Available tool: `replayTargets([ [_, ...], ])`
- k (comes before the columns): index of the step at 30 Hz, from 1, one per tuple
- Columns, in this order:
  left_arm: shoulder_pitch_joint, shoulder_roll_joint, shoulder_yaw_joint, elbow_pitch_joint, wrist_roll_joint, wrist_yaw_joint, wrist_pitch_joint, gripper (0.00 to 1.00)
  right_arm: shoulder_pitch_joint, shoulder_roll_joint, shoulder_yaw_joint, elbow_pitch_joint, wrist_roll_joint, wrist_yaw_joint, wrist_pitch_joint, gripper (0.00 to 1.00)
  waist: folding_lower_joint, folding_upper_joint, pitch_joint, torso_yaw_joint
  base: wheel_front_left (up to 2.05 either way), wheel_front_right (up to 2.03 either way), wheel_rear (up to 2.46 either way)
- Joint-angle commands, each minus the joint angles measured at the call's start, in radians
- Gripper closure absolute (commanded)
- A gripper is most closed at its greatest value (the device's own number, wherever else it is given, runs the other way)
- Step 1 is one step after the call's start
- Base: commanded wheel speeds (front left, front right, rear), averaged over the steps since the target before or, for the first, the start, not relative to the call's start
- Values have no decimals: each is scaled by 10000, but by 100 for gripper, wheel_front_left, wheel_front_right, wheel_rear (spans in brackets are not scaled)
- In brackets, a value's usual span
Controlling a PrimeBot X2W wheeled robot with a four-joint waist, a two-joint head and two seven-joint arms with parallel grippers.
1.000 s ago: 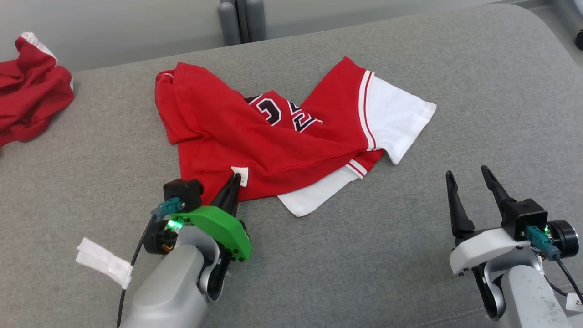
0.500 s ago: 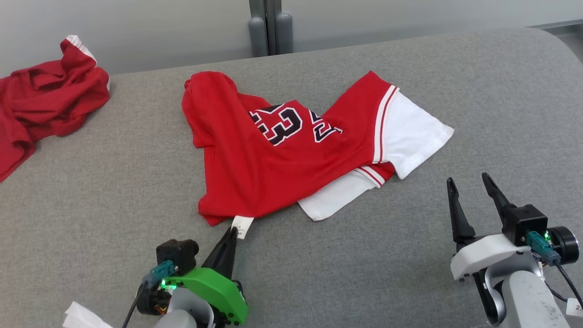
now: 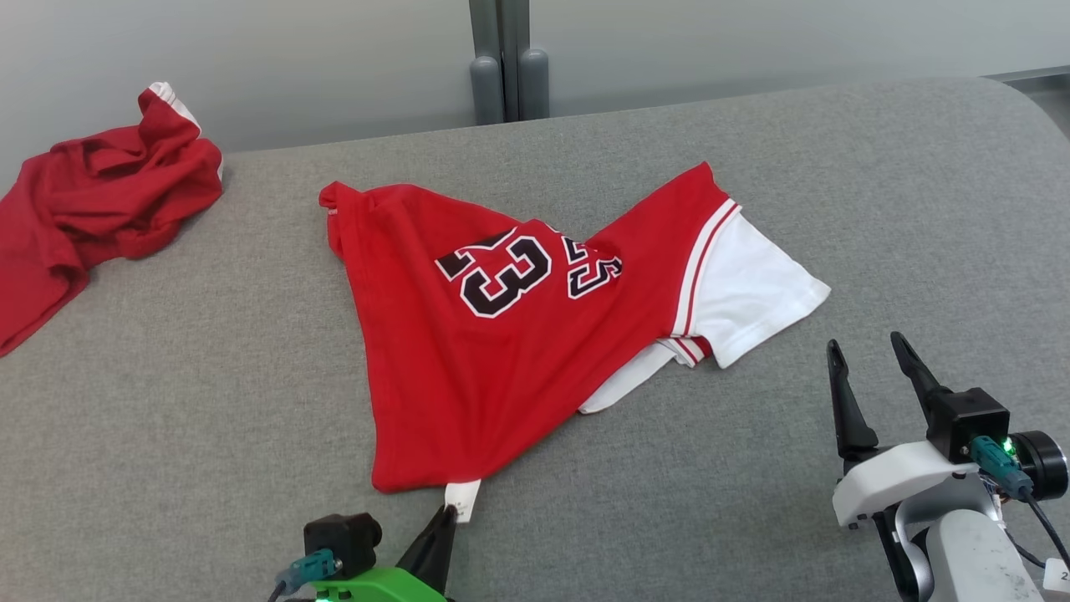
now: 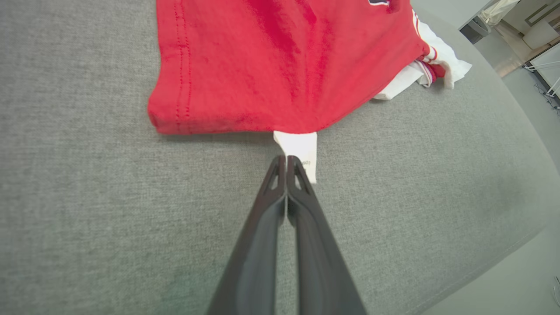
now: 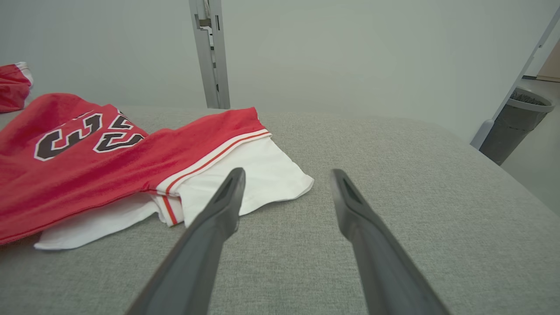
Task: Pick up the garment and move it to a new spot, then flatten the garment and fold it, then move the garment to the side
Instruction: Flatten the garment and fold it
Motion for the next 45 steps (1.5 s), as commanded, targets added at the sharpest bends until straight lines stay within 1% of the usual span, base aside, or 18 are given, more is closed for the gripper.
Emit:
replayTargets([
  [1, 146, -6, -17, 91, -56, -42, 27, 93, 54, -33, 1, 33, -19, -19, -21, 0, 0, -1, -35, -5, 0, 0, 0],
  [2, 152, -16, -19, 153, -28, -42, -58, 55, 35, -31, 11, 36, -27, -19, -21, 0, 0, -1, -63, -6, 0, 0, 0],
  [3, 158, -26, -18, 211, 9, -49, -149, 4, 28, -33, 20, 43, -33, -19, -21, 0, 0, -1, -94, -4, 0, 0, 0],
  [4, 168, -38, 0, 282, 44, -43, -239, 0, 32, -31, 32, 50, -39, -19, -21, 0, 0, -1, -133, 1, 0, 0, 0],
  [9, -27, 41, 127, 401, 291, -147, -938, 0, 153, -33, 31, 56, -45, -19, -21, 0, 0, -1, -353, 56, 0, 0, 0],
  [13, -296, 299, 372, 308, 740, -78, -1503, 0, 197, -33, -4, -4, -96, -19, -20, 0, 0, -1, -515, 124, 0, 0, 0],
  [15, -450, 373, 591, 171, 1087, -25, -1714, 0, 203, -33, -1, -21, -106, -19, -20, 0, 0, -1, -599, 155, 0, 0, 0],
  [19, -610, 257, 1347, -187, 1676, -65, -1878, 0, 148, -31, 88, -49, -204, -19, -20, 0, 0, -1, -791, 176, 0, 0, 0],
  [24, -258, -103, 2347, -355, 2514, -246, -1849, 0, 123, -31, 231, -60, -173, -19, -20, 0, 0, -1, -956, 128, 0, 0, 0],
  [33, 545, -1102, 3825, -67, 3250, -982, -1853, 0, 265, -33, 399, 24, 374, -19, -20, 0, 0, -1, -1106, 72, 0, 0, 0],
  [39, 956, -1534, 4457, 192, 3718, -1426, -1854, 0, 352, -33, 560, 153, 642, -19, -20, 0, 0, -1, -1152, 83, 0, 0, 0],
  [45, 1049, -1765, 4807, 414, 4021, -1702, -1854, 0, 419, -33, 704, 283, 797, -19, -20, 0, 0, -1, -1209, 110, 0, 0, 0],
])
